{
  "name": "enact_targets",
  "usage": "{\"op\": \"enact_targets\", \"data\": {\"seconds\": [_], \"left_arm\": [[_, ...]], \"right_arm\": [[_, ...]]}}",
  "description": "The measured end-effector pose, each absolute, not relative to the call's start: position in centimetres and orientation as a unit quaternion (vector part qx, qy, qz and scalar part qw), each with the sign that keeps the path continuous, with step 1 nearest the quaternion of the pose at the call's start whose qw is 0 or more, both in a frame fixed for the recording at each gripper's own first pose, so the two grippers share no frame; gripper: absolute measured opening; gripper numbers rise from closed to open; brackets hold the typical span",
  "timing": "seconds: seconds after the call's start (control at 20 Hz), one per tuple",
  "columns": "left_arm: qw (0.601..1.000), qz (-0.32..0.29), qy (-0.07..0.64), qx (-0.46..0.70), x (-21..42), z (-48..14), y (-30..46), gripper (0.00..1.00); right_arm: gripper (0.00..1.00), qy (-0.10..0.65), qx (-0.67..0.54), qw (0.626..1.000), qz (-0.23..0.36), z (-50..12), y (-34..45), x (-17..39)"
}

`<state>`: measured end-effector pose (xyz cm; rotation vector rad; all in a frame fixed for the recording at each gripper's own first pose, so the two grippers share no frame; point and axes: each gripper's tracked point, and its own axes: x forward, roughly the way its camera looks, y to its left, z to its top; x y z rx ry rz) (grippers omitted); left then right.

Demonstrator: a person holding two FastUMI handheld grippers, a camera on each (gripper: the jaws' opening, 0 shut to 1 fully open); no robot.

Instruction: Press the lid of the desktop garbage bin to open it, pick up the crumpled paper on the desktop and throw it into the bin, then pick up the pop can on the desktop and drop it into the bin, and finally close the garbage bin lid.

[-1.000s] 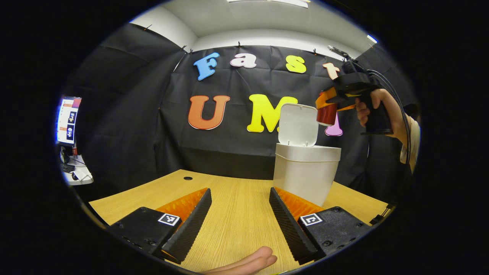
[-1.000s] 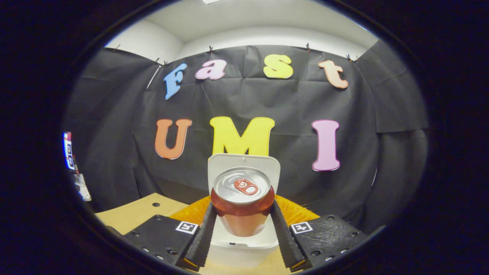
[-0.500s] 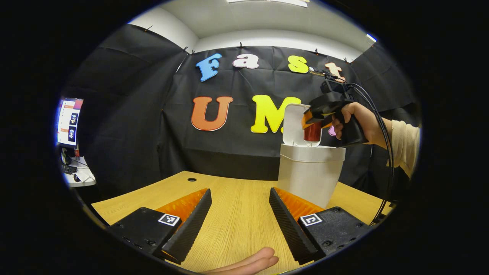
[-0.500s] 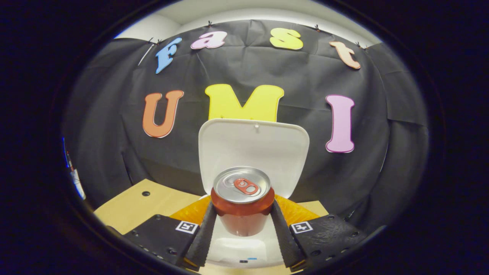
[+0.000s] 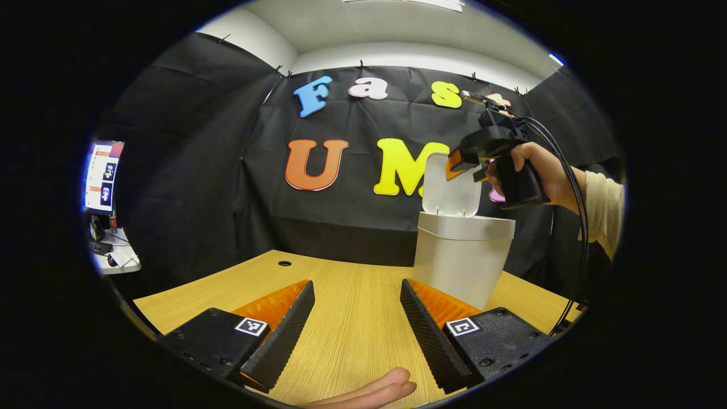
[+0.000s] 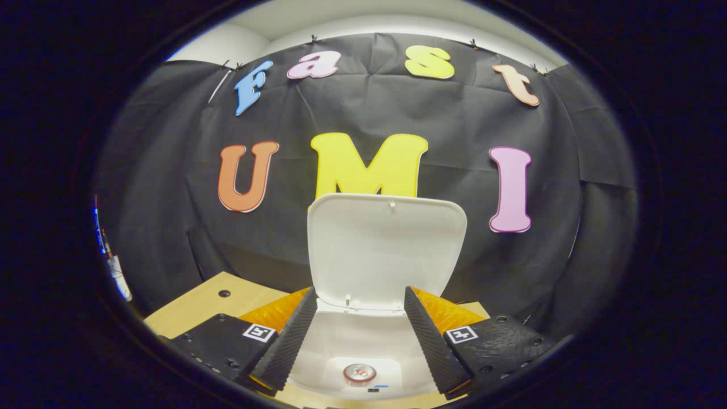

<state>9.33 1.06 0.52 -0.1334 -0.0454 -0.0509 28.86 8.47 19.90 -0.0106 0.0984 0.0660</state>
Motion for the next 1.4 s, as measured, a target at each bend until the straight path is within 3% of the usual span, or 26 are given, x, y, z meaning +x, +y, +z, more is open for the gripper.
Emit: {"op": "enact_targets", "data": {"seconds": [0.05,0.15,0.2,0.25,0.55,0.6,0.75,0.8,0.85,1.0,1.05,1.15,1.2,1.25,1.35,1.4], "left_arm": [[0.997,-0.026,-0.023,-0.068,9.3,0.6,1.1,0.98],[0.997,-0.03,-0.023,-0.072,9.4,0.6,0.7,0.98],[0.997,-0.031,-0.021,-0.071,9.3,0.5,0.7,0.98],[0.997,-0.029,-0.019,-0.069,9.5,0.3,0.7,0.98],[0.998,-0.017,-0.001,-0.063,10.3,-1.0,1.0,0.98],[0.998,-0.013,0.0,-0.063,10.5,-1.2,1.3,0.98],[0.997,-0.005,0.008,-0.071,11.0,-1.9,1.8,0.98],[0.997,-0.002,0.016,-0.078,11.2,-2.4,1.9,0.98],[0.996,-0.002,0.024,-0.084,11.4,-2.8,1.9,0.98],[0.996,0.003,0.035,-0.085,11.6,-3.2,2.3,0.99],[0.996,0.006,0.033,-0.084,11.6,-3.2,2.4,0.99],[0.996,0.006,0.03,-0.085,11.6,-3.0,2.4,0.99],[0.996,0.005,0.028,-0.087,11.6,-2.8,2.4,0.98],[0.996,0.005,0.027,-0.086,11.5,-2.8,2.2,0.98],[0.996,0.002,0.025,-0.085,11.3,-2.4,2.0,0.98],[0.996,0.0,0.025,-0.085,11.1,-2.2,1.9,0.98]], "right_arm": [[0.97,0.039,-0.003,0.999,0.034,20.9,8.2,28.7],[0.93,0.016,0.007,0.999,0.038,23.3,8.0,28.5],[0.97,0.007,0.01,0.999,0.039,24.4,7.7,28.6],[0.93,0.0,0.009,0.999,0.038,25.4,7.4,28.8],[0.97,-0.054,0.03,0.998,0.027,30.5,6.1,31.0],[0.93,-0.063,0.034,0.997,0.024,31.0,6.1,31.5],[0.96,-0.065,0.018,0.998,0.009,30.8,6.0,33.9],[0.93,-0.064,0.011,0.998,0.009,30.7,6.4,34.5],[0.97,-0.064,0.006,0.998,0.007,30.6,6.5,35.2],[0.93,-0.033,0.002,0.999,0.013,28.4,6.8,36.2],[0.99,-0.039,0.012,0.999,0.018,28.6,6.7,36.1],[0.98,-0.029,0.02,0.999,0.024,28.5,6.5,35.7],[0.9,-0.029,0.02,0.999,0.025,28.5,6.4,35.3],[0.95,-0.027,0.022,0.999,0.026,28.5,6.4,34.9],[0.91,-0.018,0.02,0.999,0.027,28.0,6.5,33.8],[0.99,-0.015,0.018,0.999,0.027,27.9,6.5,33.2]]}}
